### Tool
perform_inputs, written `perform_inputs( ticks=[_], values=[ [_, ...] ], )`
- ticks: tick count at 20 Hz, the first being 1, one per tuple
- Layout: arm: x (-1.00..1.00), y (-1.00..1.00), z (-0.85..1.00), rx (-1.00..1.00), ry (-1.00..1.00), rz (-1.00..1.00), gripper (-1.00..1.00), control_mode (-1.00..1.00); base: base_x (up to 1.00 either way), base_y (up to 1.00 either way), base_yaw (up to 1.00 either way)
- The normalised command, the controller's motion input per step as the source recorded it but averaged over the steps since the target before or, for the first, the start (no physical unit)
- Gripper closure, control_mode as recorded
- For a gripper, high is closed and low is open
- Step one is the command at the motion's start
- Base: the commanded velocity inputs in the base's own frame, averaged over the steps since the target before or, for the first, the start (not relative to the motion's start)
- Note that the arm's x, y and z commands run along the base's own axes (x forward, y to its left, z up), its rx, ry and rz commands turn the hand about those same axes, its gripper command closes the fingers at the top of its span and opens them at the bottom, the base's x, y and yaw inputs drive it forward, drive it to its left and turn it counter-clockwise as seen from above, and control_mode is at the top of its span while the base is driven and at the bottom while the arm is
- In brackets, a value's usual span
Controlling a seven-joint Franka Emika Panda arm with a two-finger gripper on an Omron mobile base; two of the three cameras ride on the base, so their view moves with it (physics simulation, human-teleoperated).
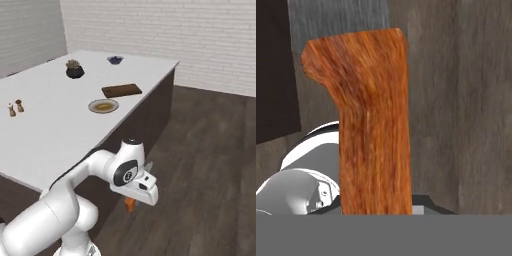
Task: Pick up the knife from the drawer and place it on the cutting board. Then place the meat from the plate to the cutting board.
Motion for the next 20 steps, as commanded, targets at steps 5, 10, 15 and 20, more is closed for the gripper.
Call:
perform_inputs(
  ticks=[5, 10, 15, 20],
  values=[
    [0.0, 0.0, 0.0, 0.0, 0.0, 0.0, 1.0, 1.0, 0.64, -1.0, 0.27],
    [0.0, 0.0, 0.0, 0.0, 0.0, 0.0, 1.0, 1.0, 0.63, -1.0, 0.29],
    [0.0, 0.0, 0.0, 0.0, 0.0, 0.0, 1.0, 1.0, 0.84, -0.76, 0.34],
    [0.0, 0.0, 0.0, 0.0, 0.0, 0.0, 1.0, 1.0, 0.84, -0.55, 0.41]
  ],
)
